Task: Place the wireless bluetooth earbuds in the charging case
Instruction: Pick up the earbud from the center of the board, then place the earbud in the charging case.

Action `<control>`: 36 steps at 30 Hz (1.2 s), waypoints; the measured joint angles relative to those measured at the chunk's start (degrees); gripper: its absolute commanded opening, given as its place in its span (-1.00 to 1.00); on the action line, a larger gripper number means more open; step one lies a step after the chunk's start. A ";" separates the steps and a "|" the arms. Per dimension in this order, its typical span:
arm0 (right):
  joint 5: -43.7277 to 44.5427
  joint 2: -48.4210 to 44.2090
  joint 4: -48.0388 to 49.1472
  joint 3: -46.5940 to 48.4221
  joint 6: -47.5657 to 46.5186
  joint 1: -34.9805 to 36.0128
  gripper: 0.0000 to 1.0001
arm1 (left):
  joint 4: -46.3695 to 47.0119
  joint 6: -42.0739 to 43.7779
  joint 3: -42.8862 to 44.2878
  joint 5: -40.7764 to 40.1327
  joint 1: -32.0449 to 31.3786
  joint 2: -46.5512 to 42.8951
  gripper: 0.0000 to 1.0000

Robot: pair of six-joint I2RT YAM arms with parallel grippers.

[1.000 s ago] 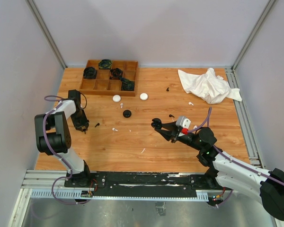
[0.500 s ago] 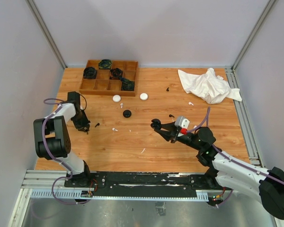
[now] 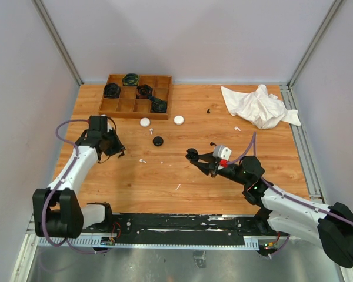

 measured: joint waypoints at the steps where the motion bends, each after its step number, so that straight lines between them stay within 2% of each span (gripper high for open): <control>1: 0.07 0.28 -0.04 0.26 -0.28 0.00 -0.96 | 0.39 -0.52 -0.20 0.24 -1.42 -0.92 -0.73; 11: 1.38 3.78 -0.02 2.49 -2.43 0.00 -0.96 | 10.27 -9.70 -5.86 1.70 -11.50 -12.61 -0.73; 19: 2.84 7.80 3.76 3.15 -4.09 0.00 -0.97 | 19.89 -17.18 -7.10 -0.07 -24.20 -18.03 -0.71; 25: 3.63 9.77 9.29 3.15 -4.70 0.00 -0.97 | 26.73 -18.80 -7.10 -4.85 -33.70 -21.05 -0.71; 36: 3.76 10.47 12.02 3.15 -4.74 0.00 -0.98 | 37.40 -16.96 -7.15 -14.73 -46.99 -21.18 -0.70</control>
